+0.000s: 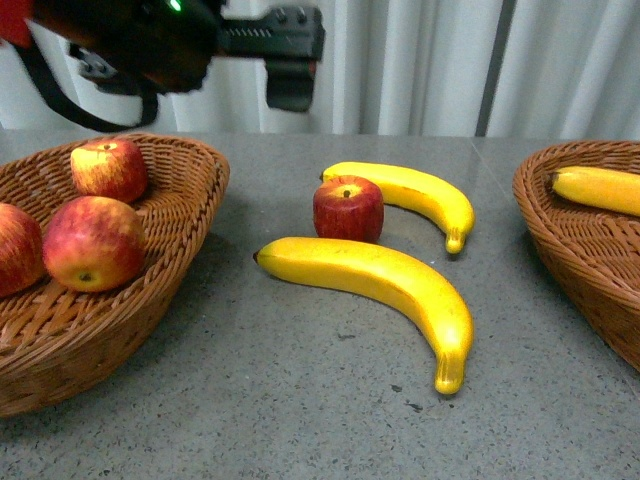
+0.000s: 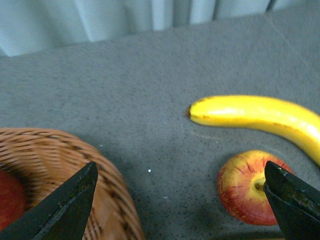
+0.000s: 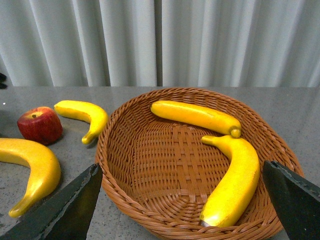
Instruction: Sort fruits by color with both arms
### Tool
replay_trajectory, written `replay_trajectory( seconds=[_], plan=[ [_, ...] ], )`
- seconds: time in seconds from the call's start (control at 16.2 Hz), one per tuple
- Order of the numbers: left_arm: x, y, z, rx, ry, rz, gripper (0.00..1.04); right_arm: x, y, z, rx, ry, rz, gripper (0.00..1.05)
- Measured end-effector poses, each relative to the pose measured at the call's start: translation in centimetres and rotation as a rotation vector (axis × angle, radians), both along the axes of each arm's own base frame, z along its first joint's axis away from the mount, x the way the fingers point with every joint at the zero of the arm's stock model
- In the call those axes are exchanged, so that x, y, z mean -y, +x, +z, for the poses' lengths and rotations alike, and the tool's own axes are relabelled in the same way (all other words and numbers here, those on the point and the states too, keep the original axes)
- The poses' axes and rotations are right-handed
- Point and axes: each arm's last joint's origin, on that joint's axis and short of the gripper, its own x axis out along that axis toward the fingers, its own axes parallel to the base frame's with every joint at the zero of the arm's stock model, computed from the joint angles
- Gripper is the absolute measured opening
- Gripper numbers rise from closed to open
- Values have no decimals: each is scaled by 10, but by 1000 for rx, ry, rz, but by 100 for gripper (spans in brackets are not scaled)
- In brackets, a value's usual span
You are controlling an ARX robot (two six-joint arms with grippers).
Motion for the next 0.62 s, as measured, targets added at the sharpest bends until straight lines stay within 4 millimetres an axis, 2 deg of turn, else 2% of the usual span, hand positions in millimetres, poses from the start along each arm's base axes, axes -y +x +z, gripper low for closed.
replay_trajectory(
  seconds=[0.06,0.12,0.43,0.62],
  plan=[
    [29,26,-23,-68,52,-183,98,0,0,0,0,0,0,98],
    [42,30,-22,-61,75,-254,98,0,0,0,0,0,0,98],
    [55,34,-50,-136,152,-345,98,0,0,0,0,0,0,98],
    [62,30,-55,-135,146,-377,98,0,0,0,1,0,0,98]
  ],
)
